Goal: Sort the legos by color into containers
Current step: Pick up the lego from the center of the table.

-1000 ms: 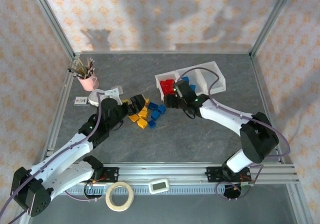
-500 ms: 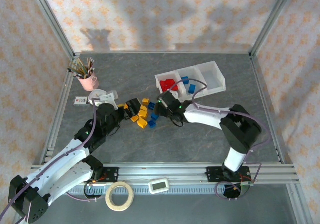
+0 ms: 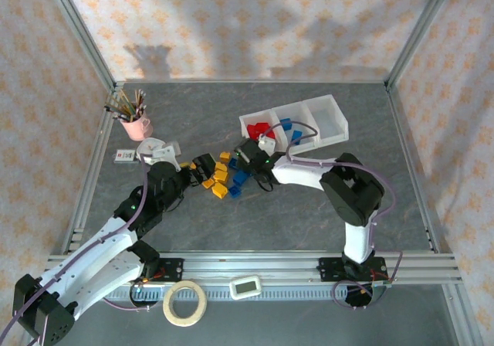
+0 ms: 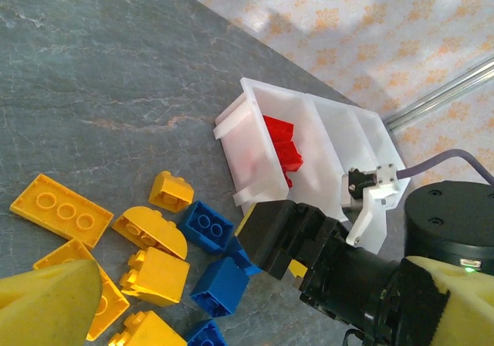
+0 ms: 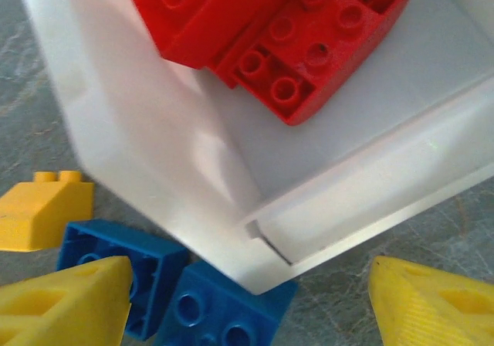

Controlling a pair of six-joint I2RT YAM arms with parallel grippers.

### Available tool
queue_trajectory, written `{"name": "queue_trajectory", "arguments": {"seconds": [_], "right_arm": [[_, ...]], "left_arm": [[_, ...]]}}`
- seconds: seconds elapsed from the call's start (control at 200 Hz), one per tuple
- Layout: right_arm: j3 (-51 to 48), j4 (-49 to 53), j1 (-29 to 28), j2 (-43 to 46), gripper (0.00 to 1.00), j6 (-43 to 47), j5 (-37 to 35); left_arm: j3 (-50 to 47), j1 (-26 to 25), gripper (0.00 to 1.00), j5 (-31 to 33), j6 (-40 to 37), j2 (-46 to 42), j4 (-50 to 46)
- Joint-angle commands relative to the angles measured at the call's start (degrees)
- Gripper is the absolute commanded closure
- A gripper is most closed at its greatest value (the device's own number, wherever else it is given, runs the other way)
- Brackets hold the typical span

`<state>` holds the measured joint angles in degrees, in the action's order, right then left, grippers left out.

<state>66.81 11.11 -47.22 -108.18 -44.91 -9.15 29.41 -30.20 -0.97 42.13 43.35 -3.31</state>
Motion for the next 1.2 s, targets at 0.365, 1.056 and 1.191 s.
{"name": "queue_trajectory", "arguments": {"seconds": [0.365,1.056,1.191], "right_arm": [[-7.08,6.07,-0.24,7.53,0.32,0.12,-5.45],[-3.18,7.54,-0.20,2.47,0.42,7.96,-3.46],[-4.13,7.11,-0.10,2.91,0.52,8.99,-4.32]], "left_arm": [[-1.63,0.74,0.01,0.59,0.54,-0.96,0.23],[-1.90,0.86,0.01,0.97,0.06,-2.28,-0.40],[-1.90,0.86,0.01,0.76,-0.03,-2.00,0.44]]}}
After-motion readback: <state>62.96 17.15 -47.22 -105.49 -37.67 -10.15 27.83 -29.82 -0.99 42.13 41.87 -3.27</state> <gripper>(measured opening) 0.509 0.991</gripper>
